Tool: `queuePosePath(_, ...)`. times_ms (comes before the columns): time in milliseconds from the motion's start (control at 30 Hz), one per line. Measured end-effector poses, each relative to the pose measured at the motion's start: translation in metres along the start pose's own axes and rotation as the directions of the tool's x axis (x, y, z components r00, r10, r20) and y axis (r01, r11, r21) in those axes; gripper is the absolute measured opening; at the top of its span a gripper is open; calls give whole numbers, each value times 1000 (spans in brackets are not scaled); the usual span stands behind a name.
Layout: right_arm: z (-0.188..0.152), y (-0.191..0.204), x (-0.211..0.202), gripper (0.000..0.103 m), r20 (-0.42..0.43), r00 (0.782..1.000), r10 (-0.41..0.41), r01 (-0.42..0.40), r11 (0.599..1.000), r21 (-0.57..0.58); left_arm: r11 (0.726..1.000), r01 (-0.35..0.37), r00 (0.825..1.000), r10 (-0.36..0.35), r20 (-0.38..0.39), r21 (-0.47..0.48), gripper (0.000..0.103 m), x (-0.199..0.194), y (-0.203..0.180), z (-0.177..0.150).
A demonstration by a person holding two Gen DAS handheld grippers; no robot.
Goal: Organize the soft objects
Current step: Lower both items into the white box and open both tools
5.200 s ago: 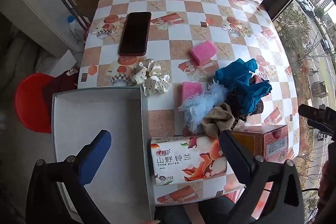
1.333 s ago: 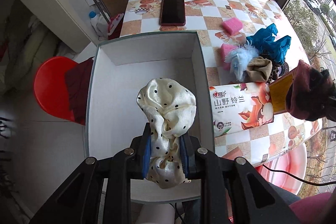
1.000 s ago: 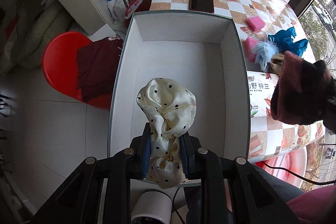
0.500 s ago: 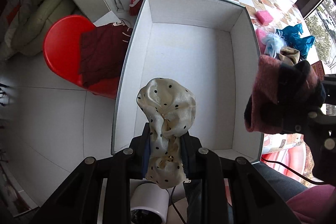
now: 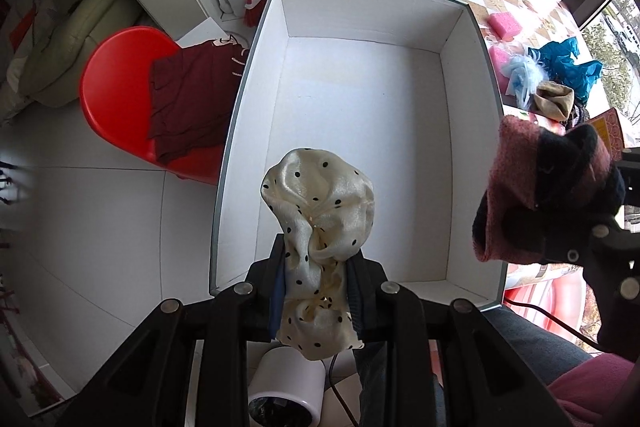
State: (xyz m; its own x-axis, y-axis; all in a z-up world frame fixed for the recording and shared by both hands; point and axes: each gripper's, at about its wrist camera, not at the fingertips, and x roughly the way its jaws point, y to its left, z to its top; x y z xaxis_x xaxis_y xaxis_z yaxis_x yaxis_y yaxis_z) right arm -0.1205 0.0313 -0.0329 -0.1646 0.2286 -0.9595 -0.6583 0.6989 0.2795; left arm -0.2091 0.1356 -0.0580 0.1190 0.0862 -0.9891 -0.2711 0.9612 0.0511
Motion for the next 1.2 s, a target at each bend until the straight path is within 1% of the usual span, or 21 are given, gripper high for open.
queuePosePath(1200, -1, 3, 12, 29, -33, 999, 12, -13, 1000, -26, 1000, -5, 1000, 5, -9, 6, 30, 7, -3, -3)
